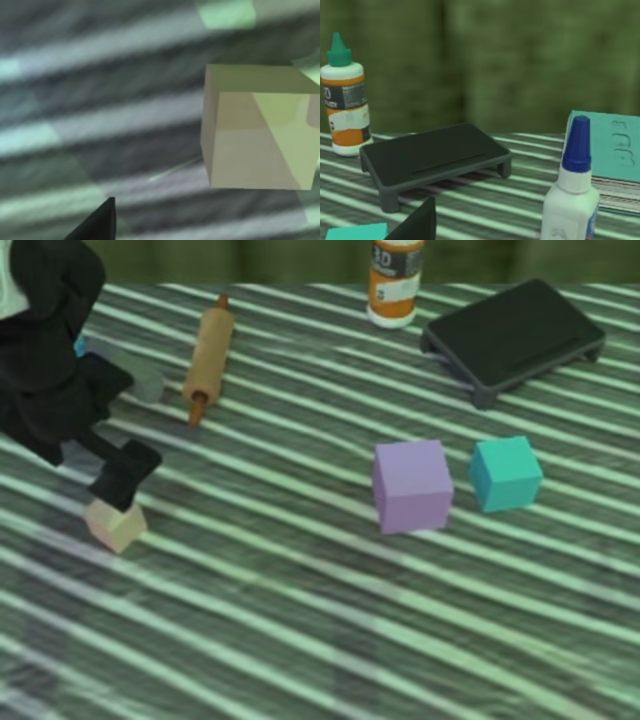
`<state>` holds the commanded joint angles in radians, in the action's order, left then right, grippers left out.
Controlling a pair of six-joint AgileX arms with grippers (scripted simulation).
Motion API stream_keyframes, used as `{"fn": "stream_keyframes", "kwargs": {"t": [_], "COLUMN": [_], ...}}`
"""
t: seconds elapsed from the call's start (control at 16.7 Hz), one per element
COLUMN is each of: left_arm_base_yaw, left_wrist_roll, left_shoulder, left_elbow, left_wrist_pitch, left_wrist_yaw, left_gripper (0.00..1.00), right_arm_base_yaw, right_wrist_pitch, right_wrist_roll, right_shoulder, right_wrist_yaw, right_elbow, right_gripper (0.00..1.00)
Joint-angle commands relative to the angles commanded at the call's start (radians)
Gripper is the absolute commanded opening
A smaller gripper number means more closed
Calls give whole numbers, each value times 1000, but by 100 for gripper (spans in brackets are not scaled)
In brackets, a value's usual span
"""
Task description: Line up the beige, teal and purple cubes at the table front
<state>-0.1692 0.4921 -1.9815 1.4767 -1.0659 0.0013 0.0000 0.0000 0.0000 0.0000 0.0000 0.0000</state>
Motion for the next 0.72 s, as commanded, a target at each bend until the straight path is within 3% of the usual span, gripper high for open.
{"fn": "stream_keyframes", "kwargs": {"t": [0.36,0.72], "left_arm_base_yaw": [3,2], "left_wrist_roll": [2,3], "left_shoulder": [-16,-123], "left_elbow": [-29,-157], "left_wrist_pitch": [42,286], "left_wrist_yaw": [0,1], "left_gripper": [100,100], "right_arm_base_yaw": [0,0], "right_wrist_pitch": [0,0], "right_wrist_roll": [0,0], "right_shoulder": [0,0], "right_wrist_yaw": [0,0], "right_elbow": [0,0], "right_gripper": [100,100]}}
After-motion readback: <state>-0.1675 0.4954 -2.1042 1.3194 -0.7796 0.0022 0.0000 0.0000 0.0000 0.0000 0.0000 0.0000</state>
